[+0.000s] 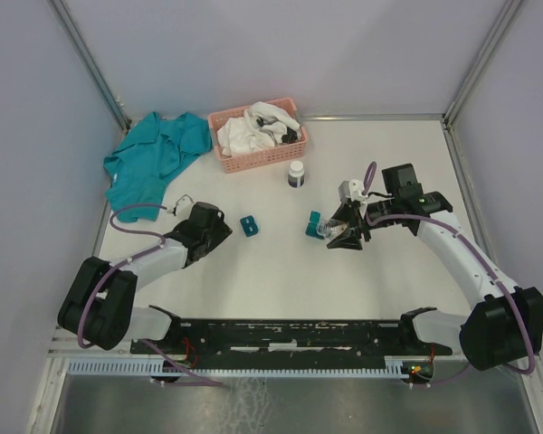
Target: Sort the pills into containers
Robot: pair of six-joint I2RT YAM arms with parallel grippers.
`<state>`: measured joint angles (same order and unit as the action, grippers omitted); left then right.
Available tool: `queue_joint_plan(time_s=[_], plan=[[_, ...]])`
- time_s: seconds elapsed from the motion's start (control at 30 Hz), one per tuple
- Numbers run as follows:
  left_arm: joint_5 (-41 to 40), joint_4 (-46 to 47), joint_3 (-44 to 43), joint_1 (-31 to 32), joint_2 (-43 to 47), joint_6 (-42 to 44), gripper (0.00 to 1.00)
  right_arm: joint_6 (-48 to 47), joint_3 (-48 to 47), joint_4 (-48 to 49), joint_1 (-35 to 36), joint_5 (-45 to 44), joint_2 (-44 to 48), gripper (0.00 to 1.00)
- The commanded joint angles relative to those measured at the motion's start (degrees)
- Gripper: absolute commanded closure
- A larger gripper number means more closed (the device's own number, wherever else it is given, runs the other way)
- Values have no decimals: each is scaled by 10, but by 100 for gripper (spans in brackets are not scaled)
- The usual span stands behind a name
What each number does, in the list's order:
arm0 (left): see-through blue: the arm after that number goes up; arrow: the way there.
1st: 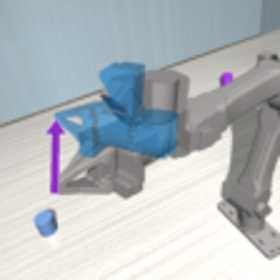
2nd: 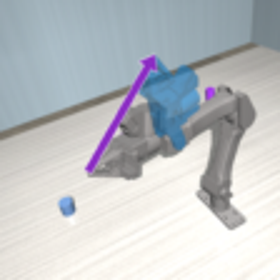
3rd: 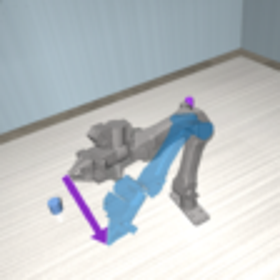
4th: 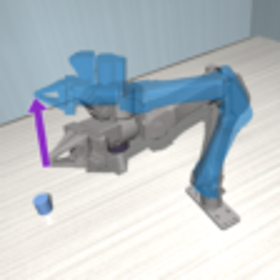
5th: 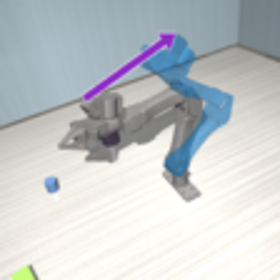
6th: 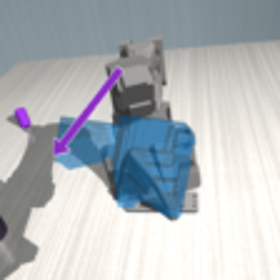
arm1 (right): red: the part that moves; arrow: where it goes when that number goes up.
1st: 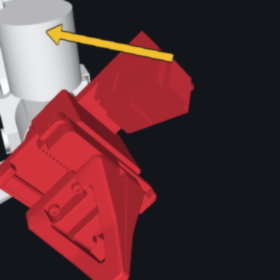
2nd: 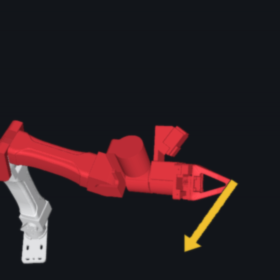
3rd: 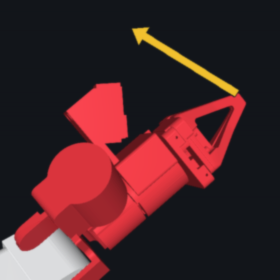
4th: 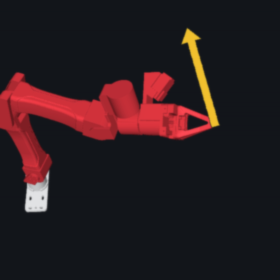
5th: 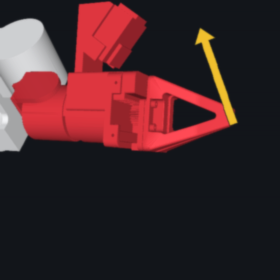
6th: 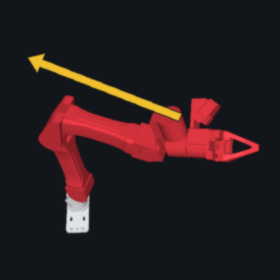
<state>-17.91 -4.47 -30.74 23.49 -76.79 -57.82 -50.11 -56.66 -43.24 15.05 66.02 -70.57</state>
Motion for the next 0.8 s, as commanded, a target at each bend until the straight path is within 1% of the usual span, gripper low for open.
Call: queue_joint_plan(time_s=[0.0, 0.1, 0.17, 0.23, 0.3, 0.43, 0.5, 0.53, 0.57, 0.6, 0.63, 0.67, 0.7, 0.73, 0.77], plan=[[-13, -43, -13, -2, 9, -3, 24, 34, -11, 37, -8, 38, 13, 99], [-10, -60, -15, -2, 44, -3, 21, 128, -7, 103, -18, 51, 19, 99], [-7, -73, -16, -2, 80, -6, 20, 250, 7, 205, -24, 45, 34, 99], [1, -92, -23, -2, 122, -6, 20, 413, 30, 343, -27, -4, 62, 99], [9, -116, -34, -1, 168, -2, 20, 519, 39, 439, -29, -74, 94, 99], [28, -127, -43, -1, 250, 8, 19, 673, 15, 547, -53, -214, 132, 99], [44, -129, -41, -2, 284, 8, 19, 769, -39, 568, -83, -239, 115, 99], [52, -130, -39, -2, 295, 9, 19, 841, -53, 602, -95, -234, 102, 99], [55, -132, -36, -2, 303, 7, 20, 924, -57, 656, -99, -216, 91, 99], [60, -132, -34, -2, 311, 8, 19, 1013, -53, 751, -97, -192, 81, 100], [63, -132, -32, -1, 317, 9, 19, 1119, -42, 885, -85, -173, 74, 99], [65, -133, -31, -2, 321, 9, 19, 1198, -34, 1016, -67, -157, 73, 99], [69, -135, -30, -2, 325, 10, 19, 1247, -27, 1121, -54, -147, 85, 98], [73, -134, -31, -2, 327, 12, 19, 1255, -15, 1153, -52, -152, 115, 97], [78, -133, -31, -2, 328, 14, 19, 1227, -5, 1121, -55, -163, 153, 97]])
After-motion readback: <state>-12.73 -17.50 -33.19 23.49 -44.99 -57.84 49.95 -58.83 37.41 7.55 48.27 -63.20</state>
